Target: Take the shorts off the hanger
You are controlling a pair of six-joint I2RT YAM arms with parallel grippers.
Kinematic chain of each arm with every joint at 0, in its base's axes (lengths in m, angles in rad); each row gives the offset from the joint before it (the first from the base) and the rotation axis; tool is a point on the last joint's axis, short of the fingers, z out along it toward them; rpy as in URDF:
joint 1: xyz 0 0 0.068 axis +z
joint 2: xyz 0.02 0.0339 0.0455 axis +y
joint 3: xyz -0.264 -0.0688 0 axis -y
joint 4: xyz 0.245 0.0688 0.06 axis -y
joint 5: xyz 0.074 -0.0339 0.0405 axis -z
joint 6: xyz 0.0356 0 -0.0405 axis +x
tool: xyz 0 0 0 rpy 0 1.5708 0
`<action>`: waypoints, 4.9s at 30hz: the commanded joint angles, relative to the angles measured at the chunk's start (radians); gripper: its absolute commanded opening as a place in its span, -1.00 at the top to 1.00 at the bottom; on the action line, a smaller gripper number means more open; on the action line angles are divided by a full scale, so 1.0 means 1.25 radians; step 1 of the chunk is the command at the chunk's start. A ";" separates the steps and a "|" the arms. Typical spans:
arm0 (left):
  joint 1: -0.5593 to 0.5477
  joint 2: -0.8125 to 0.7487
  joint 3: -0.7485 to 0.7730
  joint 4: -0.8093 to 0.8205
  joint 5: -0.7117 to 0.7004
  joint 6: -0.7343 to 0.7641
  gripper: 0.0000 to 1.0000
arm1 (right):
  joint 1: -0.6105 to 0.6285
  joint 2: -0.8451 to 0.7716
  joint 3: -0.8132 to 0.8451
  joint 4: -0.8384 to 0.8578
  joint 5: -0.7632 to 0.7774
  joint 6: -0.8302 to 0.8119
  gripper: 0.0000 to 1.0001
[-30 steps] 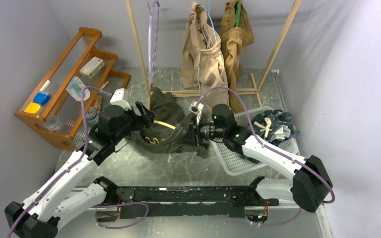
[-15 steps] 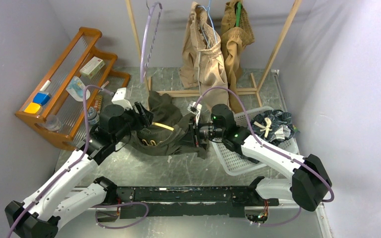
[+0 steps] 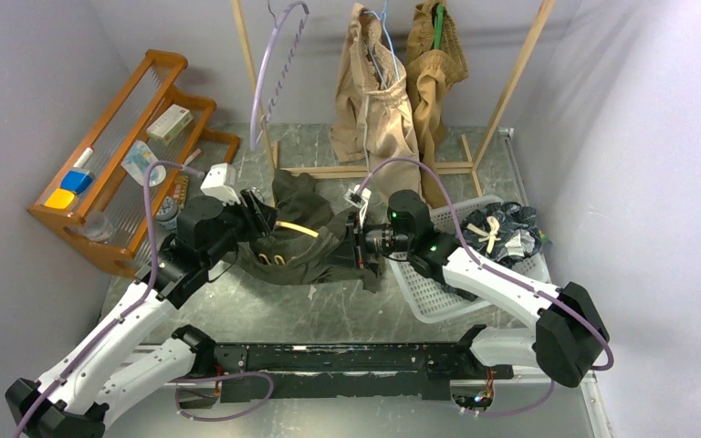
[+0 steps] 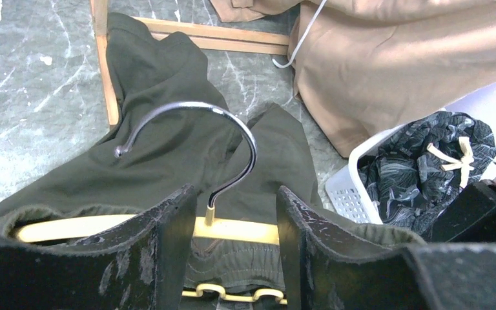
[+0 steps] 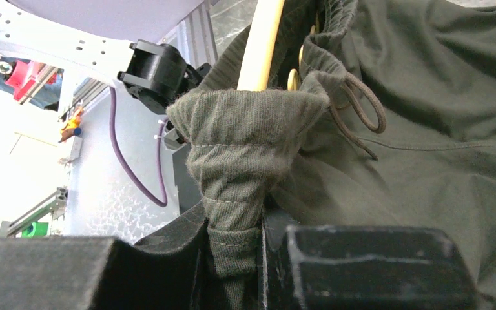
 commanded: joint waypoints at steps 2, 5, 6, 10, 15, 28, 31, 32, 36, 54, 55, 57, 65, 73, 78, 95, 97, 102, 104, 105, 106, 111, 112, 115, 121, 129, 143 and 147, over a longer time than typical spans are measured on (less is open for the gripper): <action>-0.004 -0.012 -0.017 -0.002 -0.006 0.009 -0.02 | 0.006 0.006 0.042 0.094 -0.036 0.024 1.00; -0.004 -0.010 -0.013 -0.011 -0.018 0.011 0.05 | 0.006 0.005 0.042 0.098 -0.046 0.030 1.00; -0.003 -0.010 -0.014 -0.011 -0.024 0.012 0.09 | 0.006 0.005 0.043 0.095 -0.048 0.025 1.00; -0.003 -0.019 -0.018 0.007 -0.027 0.015 0.25 | 0.006 0.006 0.044 0.084 -0.055 0.021 1.00; -0.004 -0.020 -0.012 -0.005 -0.045 0.015 0.42 | 0.006 -0.003 0.034 0.084 -0.048 0.024 1.00; -0.003 -0.056 -0.019 -0.028 -0.092 0.011 0.86 | 0.006 0.006 0.052 0.070 -0.076 0.025 0.74; -0.003 -0.062 -0.015 -0.035 -0.104 0.018 0.86 | 0.007 0.011 0.075 0.025 -0.074 0.012 0.42; -0.004 -0.064 -0.015 -0.035 -0.105 0.023 0.86 | 0.006 0.011 0.083 0.011 -0.073 0.006 0.29; -0.004 -0.065 -0.006 -0.046 -0.109 0.038 0.86 | 0.006 0.011 0.104 -0.029 -0.066 -0.009 -0.24; -0.003 -0.060 0.021 -0.078 -0.126 0.050 0.86 | 0.020 0.067 0.229 -0.207 0.087 -0.125 -0.60; -0.003 -0.055 0.024 -0.079 -0.126 0.051 0.86 | 0.027 0.075 0.236 -0.206 0.082 -0.124 -0.55; -0.003 -0.043 0.033 -0.088 -0.130 0.054 0.86 | 0.043 0.088 0.242 -0.199 0.078 -0.128 -0.42; -0.003 -0.014 0.050 -0.110 -0.137 0.051 0.86 | 0.063 0.106 0.268 -0.212 0.152 -0.154 -0.08; -0.003 -0.009 0.057 -0.120 -0.142 0.051 0.86 | 0.064 0.106 0.248 -0.177 0.186 -0.128 -0.03; -0.004 0.007 0.070 -0.137 -0.143 0.053 0.86 | 0.064 0.104 0.242 -0.149 0.182 -0.117 0.21; -0.003 0.014 0.074 -0.155 -0.161 0.039 0.86 | 0.064 0.115 0.239 -0.143 0.172 -0.107 0.42; -0.003 0.012 0.074 -0.156 -0.162 0.037 0.86 | 0.064 0.119 0.240 -0.147 0.163 -0.109 0.58; -0.003 0.010 0.078 -0.176 -0.197 0.009 0.86 | 0.063 0.095 0.235 -0.146 0.174 -0.103 1.00; -0.003 0.005 0.077 -0.182 -0.224 0.005 0.86 | 0.064 0.079 0.223 -0.143 0.180 -0.105 1.00; -0.004 0.004 0.081 -0.192 -0.239 0.000 0.86 | 0.064 0.073 0.221 -0.149 0.176 -0.110 1.00; -0.004 0.004 0.084 -0.202 -0.254 -0.006 0.86 | 0.063 0.070 0.221 -0.165 0.171 -0.119 1.00; -0.003 0.012 0.102 -0.253 -0.315 -0.022 0.86 | 0.063 0.030 0.167 -0.210 0.148 -0.141 1.00; -0.003 0.012 0.104 -0.259 -0.326 -0.024 0.86 | 0.063 0.018 0.152 -0.210 0.155 -0.139 1.00; -0.004 0.012 0.105 -0.271 -0.351 -0.034 0.86 | 0.062 -0.011 0.125 -0.209 0.182 -0.136 1.00; -0.003 0.003 0.117 -0.285 -0.389 -0.049 0.86 | 0.063 -0.020 0.098 -0.246 0.248 -0.152 1.00; -0.003 -0.006 0.121 -0.324 -0.448 -0.084 0.86 | 0.062 -0.140 -0.030 -0.124 0.370 -0.088 1.00; -0.004 -0.010 0.144 -0.407 -0.524 -0.144 0.86 | 0.056 -0.103 -0.035 -0.202 0.259 -0.150 1.00; -0.003 -0.016 0.131 -0.397 -0.538 -0.153 0.86 | 0.054 -0.091 -0.018 -0.237 0.169 -0.171 1.00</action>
